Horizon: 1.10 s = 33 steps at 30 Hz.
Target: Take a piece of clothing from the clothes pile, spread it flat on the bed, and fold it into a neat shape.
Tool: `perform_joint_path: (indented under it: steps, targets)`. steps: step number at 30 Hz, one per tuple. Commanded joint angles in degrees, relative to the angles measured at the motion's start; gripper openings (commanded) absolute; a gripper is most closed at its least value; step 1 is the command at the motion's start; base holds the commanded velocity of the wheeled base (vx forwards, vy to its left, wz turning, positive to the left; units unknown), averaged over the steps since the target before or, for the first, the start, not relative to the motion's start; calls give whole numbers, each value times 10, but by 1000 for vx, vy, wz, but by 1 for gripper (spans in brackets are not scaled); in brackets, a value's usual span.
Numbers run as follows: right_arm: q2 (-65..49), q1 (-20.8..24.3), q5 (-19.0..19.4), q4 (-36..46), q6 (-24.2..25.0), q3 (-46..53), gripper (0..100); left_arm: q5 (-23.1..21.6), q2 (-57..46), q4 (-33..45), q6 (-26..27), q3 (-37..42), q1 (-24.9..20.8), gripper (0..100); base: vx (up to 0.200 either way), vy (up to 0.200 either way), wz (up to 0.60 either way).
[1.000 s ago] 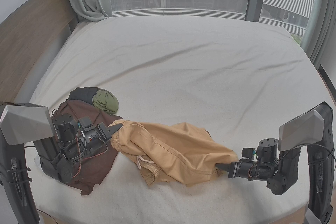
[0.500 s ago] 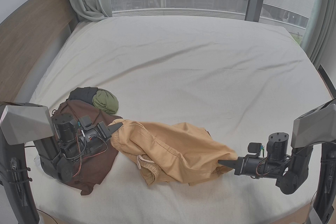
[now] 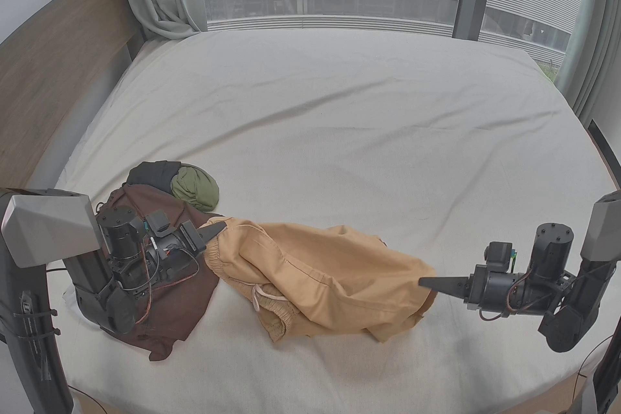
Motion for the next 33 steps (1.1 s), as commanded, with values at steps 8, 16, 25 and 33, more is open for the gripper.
perform_joint_path:
  steps: [8,16,25,33]
  targets:
    - [-45,-66,4,-1,26,-52,0,0,4,0,2,4,1,0,0,0,0]
    - [70,-87,2,-2,28,-120,0,2,17,0,4,5,-1,0,0,0,0]
    - [162,-124,-1,-3,26,-167,0,1,17,0,4,4,-5,0,0,0,0]
    - [187,-140,-1,-3,26,-175,0,12,18,0,3,3,-11,0,0,0,0]
